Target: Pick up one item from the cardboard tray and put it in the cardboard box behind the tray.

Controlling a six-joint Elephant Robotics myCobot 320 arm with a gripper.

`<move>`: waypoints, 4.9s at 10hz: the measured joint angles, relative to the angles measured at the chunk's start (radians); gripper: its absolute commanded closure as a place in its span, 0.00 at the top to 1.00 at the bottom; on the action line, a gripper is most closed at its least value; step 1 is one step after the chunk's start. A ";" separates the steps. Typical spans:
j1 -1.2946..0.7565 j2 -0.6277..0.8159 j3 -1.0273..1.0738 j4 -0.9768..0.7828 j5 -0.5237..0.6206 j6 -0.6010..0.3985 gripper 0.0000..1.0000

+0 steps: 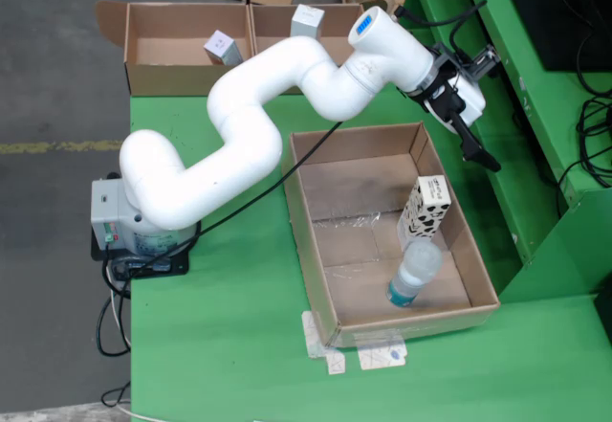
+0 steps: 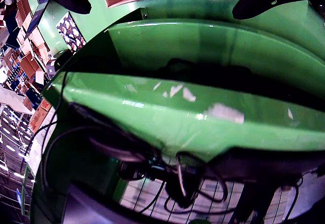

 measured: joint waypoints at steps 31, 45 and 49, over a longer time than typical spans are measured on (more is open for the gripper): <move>0.012 -0.020 0.002 0.000 0.000 -0.119 1.00; -0.020 -0.178 0.002 0.000 0.000 -0.119 1.00; -0.020 -0.178 0.002 0.000 0.000 -0.119 1.00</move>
